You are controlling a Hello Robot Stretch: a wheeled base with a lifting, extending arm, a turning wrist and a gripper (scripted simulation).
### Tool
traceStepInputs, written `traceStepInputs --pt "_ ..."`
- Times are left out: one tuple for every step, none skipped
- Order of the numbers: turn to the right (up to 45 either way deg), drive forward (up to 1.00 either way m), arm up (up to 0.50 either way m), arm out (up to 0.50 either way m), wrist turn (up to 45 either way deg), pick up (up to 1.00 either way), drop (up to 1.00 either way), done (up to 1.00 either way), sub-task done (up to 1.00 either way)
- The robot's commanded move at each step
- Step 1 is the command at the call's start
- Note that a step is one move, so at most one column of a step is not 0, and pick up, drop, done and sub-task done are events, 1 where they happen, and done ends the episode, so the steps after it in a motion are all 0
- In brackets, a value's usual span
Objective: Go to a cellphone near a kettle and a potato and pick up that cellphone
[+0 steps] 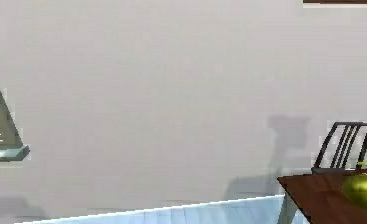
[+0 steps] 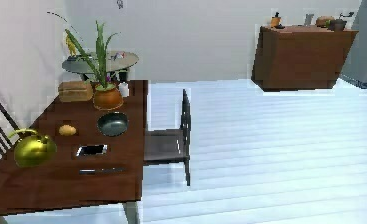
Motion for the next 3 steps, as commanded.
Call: traceStepInputs --pt "-24.0 0.00 0.00 0.00 0.0 0.00 0.00 0.00 0.00" --pt "45.0 0.00 0.00 0.00 0.0 0.00 0.00 0.00 0.00" --pt "45.0 0.00 0.00 0.00 0.0 0.00 0.00 0.00 0.00"
